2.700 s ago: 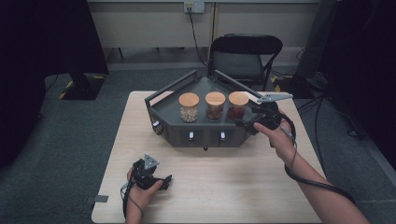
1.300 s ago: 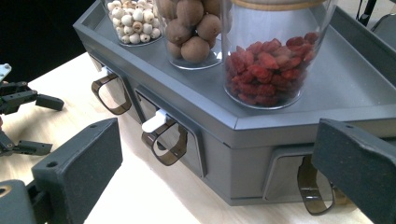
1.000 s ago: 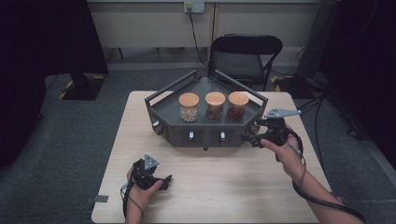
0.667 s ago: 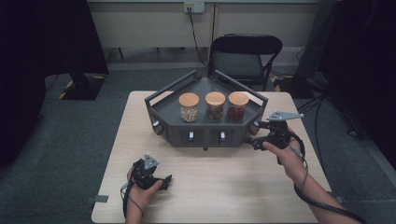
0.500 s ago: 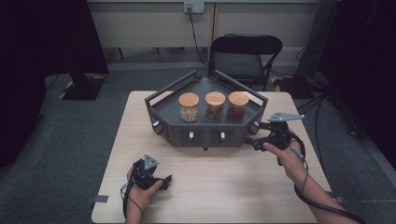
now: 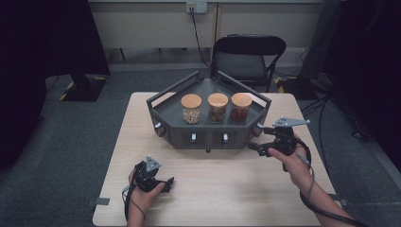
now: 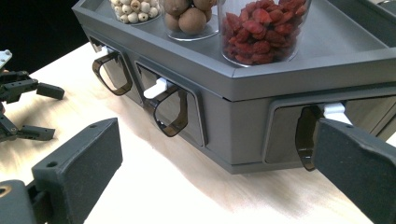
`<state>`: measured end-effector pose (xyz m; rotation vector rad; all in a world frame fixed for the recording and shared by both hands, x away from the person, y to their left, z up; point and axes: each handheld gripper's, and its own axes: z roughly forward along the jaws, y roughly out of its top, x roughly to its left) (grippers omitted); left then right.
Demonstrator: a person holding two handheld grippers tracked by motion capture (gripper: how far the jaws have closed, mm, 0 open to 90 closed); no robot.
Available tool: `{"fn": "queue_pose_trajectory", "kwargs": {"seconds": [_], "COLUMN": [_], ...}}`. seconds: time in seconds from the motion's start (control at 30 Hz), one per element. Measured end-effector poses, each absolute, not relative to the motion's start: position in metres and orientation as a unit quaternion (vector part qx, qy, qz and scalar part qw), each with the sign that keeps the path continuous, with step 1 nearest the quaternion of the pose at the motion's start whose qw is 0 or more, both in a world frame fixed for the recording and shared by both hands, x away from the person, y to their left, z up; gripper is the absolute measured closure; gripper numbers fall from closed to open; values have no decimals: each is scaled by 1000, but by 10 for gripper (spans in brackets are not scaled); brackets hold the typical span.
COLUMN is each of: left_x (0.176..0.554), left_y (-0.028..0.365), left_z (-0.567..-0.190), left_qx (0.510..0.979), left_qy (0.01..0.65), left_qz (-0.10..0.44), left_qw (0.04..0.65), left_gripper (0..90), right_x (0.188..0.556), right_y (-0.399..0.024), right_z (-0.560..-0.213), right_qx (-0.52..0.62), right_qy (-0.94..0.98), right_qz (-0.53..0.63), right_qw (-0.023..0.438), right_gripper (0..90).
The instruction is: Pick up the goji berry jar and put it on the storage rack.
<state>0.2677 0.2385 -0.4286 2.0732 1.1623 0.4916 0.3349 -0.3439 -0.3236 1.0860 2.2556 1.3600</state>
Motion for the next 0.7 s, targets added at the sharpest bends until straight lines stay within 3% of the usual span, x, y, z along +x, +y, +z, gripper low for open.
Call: {"fn": "queue_pose_trajectory", "kwargs": {"seconds": [0.7], "left_x": [268], "left_y": [238], "left_z": [-429], "left_qx": [800], "left_qy": [449], "left_qz": [190], "left_qw": [350], "left_gripper": [0], "right_x": [319], "right_y": [-357], "right_z": [-325], "right_qx": [380], "right_qy": [781], "right_qz": [471], "right_qw": [151], "right_gripper": [8]}}
